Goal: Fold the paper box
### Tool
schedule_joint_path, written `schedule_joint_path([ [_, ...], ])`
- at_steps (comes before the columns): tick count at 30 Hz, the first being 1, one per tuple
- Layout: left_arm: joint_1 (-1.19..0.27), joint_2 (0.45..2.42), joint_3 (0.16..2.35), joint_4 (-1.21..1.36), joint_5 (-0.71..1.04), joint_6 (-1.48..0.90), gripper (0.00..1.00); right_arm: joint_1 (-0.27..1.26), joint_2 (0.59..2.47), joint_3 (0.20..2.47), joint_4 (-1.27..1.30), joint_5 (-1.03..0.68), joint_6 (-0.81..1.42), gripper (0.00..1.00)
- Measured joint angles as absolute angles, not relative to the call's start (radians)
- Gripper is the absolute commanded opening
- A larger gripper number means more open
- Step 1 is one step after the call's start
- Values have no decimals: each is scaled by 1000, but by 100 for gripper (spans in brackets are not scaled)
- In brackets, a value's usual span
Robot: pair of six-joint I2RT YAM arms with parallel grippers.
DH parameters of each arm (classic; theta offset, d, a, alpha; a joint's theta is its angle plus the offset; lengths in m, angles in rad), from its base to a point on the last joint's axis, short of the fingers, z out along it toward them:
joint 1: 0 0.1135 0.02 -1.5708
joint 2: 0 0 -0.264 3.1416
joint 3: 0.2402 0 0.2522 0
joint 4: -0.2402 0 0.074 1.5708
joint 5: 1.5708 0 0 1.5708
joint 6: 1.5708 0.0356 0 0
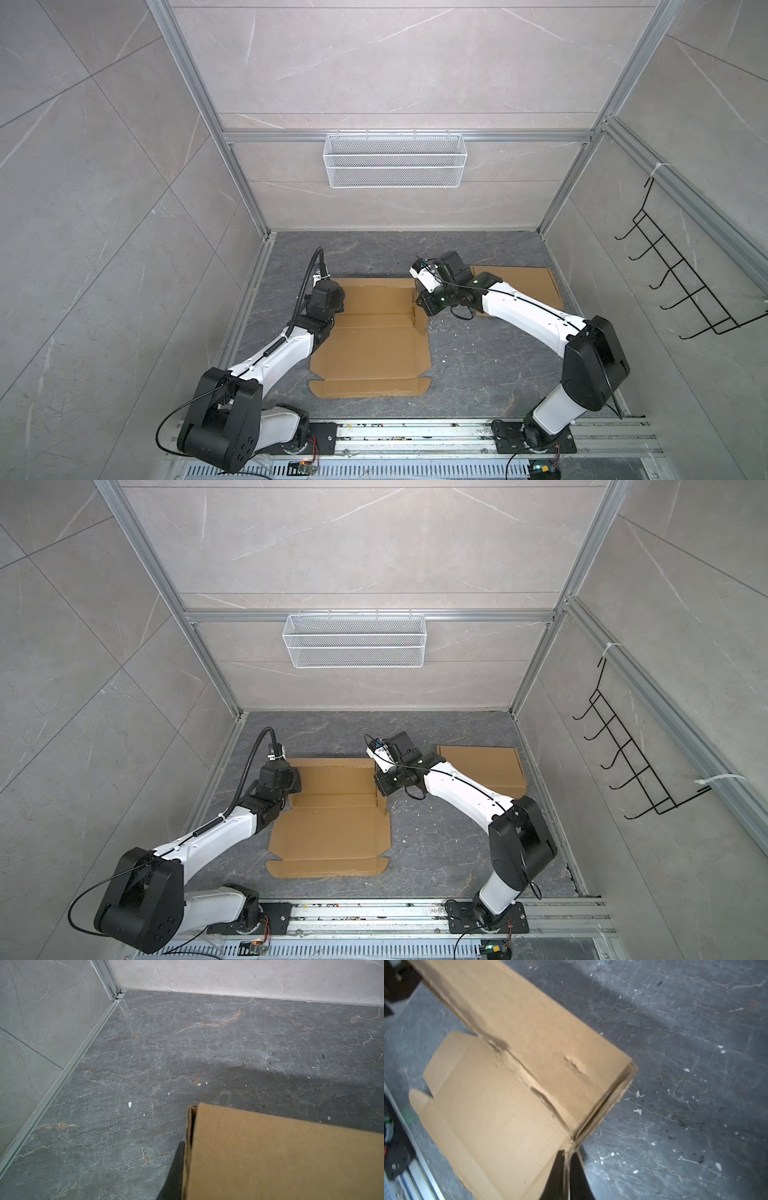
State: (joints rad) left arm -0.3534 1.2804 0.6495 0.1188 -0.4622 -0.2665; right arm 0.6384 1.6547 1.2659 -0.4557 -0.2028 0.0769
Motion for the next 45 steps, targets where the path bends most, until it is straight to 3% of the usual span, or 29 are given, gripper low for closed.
schedule_joint_path([
  [5,-353,1279,631,128,-466,-286,0,662,1661,1238,-347,-115,185,28],
  [10,-353,1276,624,137,-466,-290,0,664,1662,1186,-252,-132,216,43],
  [19,-353,1275,623,138,-468,-290,0,565,1662,1122,-94,-395,233,72],
  [29,-353,1275,623,138,-468,-284,0,400,1660,1042,186,-741,395,74],
  [40,-353,1275,623,139,-467,-278,0,262,1659,1150,147,-736,398,73],
  [45,-353,1275,623,139,-467,-277,0,186,1678,1234,75,-622,369,71],
])
